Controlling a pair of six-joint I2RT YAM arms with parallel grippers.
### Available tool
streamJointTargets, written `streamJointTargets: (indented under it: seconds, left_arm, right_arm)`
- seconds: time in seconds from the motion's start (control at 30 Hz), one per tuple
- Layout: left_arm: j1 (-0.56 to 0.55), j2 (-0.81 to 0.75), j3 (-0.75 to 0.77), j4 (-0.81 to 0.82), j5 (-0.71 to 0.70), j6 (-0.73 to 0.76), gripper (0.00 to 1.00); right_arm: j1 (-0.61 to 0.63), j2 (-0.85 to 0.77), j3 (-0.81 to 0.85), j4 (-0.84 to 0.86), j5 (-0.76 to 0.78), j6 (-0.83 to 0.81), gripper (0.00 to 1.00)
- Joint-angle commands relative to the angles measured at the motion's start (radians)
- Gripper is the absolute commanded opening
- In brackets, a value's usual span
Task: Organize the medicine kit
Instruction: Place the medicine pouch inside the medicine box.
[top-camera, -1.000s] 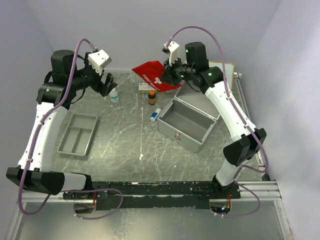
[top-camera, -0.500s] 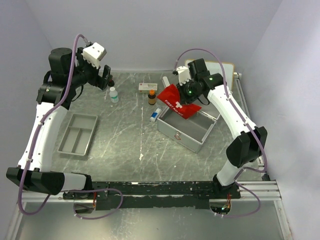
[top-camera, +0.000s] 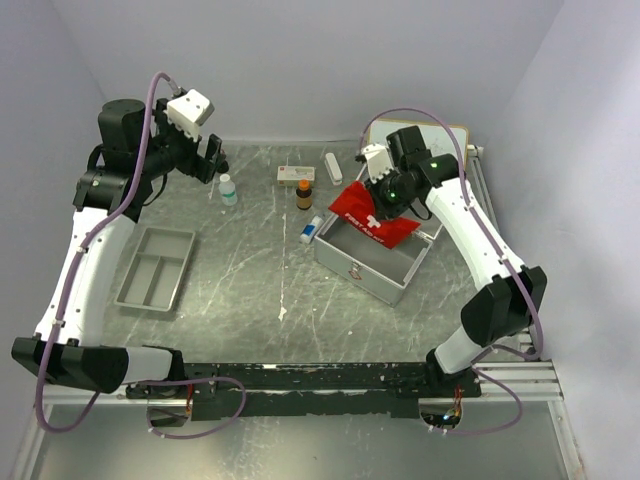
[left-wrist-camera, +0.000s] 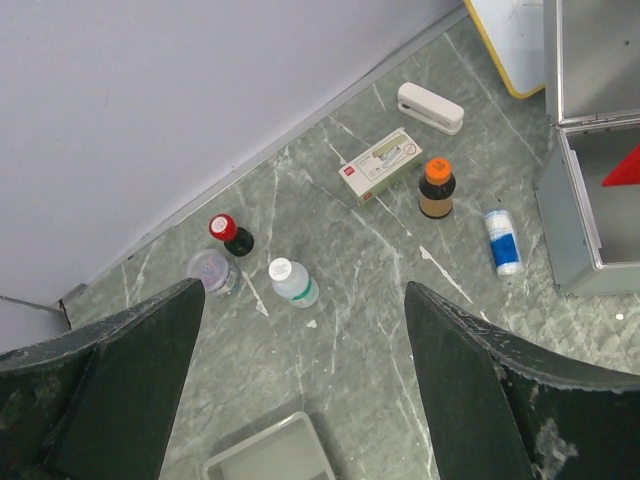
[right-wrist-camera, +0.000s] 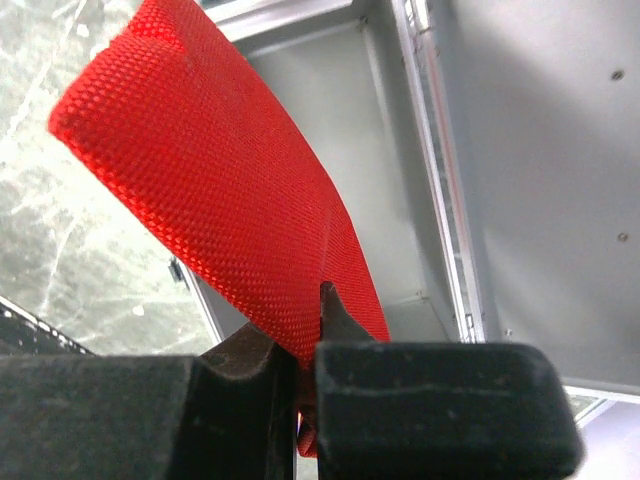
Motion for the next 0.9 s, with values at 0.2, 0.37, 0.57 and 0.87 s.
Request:
streamJointTargets:
  seconds: [0.2, 0.37, 0.57, 0.87]
  left_arm:
    - [-0.001, -0.029, -0.016, 0.024, 0.061, 0.019, 0.92]
    - [0.0, -0.037, -0.017, 0.019, 0.065, 0.025, 0.92]
    - [0.0, -0.048, -0.023, 0.016, 0.074, 0.03, 0.92]
    - [0.0, -0.054, -0.028, 0.008, 0.087, 0.028, 0.92]
  right_arm:
    - [-0.018, -0.031, -0.091, -0.058, -0.094, -0.098, 0.0]
    - [-0.021, -0.002, -0.139, -0.042, -0.137, -0.105, 0.0]
    - [-0.025, 0.045, -0.184, -0.033, -0.197, -0.107, 0.0]
    - [-0.026, 0.109, -0.239, -0.008, -0.209, -0.12, 0.0]
